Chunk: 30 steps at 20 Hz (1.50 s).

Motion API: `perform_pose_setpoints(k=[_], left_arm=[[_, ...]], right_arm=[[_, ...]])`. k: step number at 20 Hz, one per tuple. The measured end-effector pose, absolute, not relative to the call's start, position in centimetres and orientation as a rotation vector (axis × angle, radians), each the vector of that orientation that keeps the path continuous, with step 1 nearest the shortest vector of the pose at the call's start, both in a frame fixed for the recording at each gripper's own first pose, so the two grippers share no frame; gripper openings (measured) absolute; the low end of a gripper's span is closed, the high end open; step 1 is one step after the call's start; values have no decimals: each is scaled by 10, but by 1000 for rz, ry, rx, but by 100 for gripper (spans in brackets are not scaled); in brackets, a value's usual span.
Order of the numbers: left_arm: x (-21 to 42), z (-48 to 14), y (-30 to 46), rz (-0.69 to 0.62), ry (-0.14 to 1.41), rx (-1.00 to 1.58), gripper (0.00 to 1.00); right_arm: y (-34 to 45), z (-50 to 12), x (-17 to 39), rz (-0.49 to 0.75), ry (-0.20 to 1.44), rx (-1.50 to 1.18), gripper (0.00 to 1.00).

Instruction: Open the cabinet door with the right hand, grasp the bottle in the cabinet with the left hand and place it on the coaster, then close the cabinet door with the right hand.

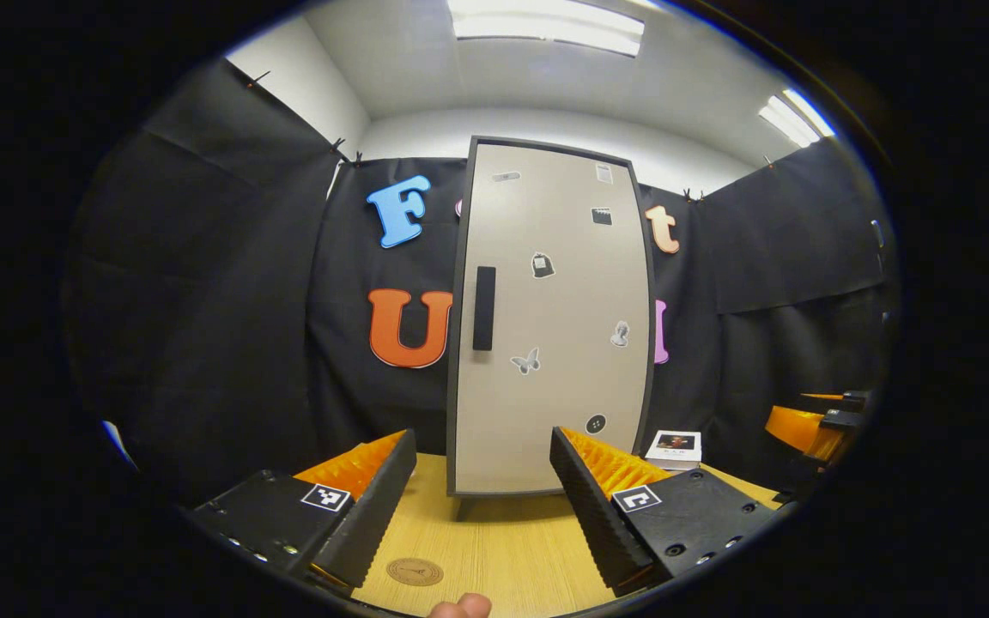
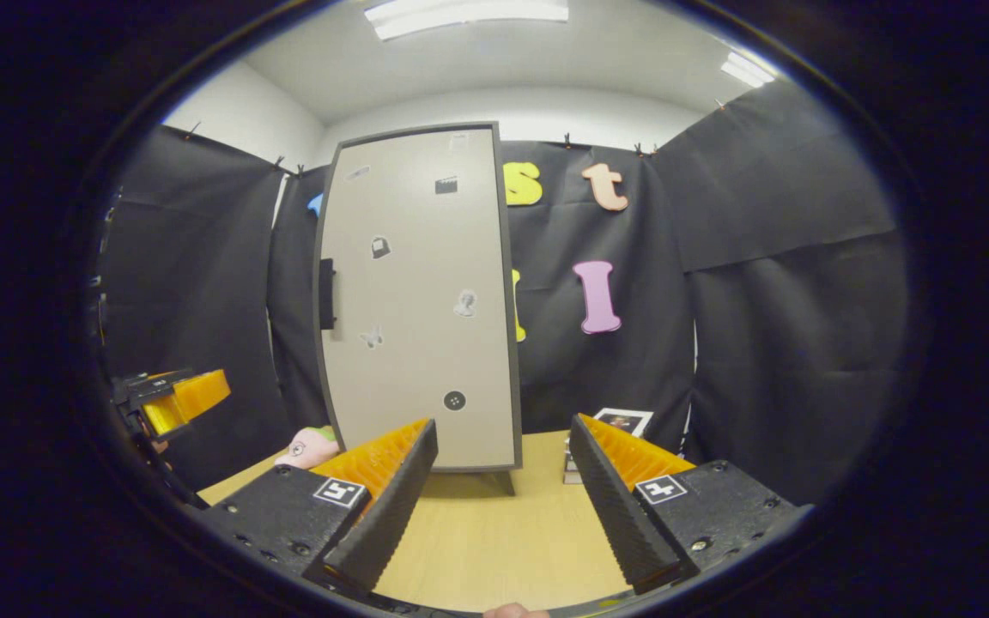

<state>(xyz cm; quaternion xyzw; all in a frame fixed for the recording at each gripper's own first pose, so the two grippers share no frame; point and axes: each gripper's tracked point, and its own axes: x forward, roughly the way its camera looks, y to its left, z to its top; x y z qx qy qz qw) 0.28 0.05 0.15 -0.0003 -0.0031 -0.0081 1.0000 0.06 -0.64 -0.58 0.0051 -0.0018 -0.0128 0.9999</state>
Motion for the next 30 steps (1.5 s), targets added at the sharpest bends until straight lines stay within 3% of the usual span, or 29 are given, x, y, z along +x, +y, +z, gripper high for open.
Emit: perform_pose_setpoints(k=[5,6,8,11,21,26,28,30], left_arm=[[3,2,-3,-19,-8,-2,95],[2,2,-3,-16,-10,4,95],[3,5,-4,-12,-19,13,95],[3,6,-7,-18,-26,15,95],[5,1,-10,-25,-13,26,95],[3,1,-14,-35,-12,34,95],[1,-1,-15,-35,-8,34,95],[0,-2,-15,-36,-4,30,95]], right_arm=[[-5,-3,1,-18,-9,6,95],[-5,-3,1,-18,-15,8,100],[-6,-1,0,-17,-18,8,95],[-6,-1,0,-17,-18,10,99],[-3,-6,3,-2,7,-2,95],[4,4,15,43,-5,-31,95],[11,12,24,76,-16,-29,99],[12,18,33,97,-24,-35,95]])
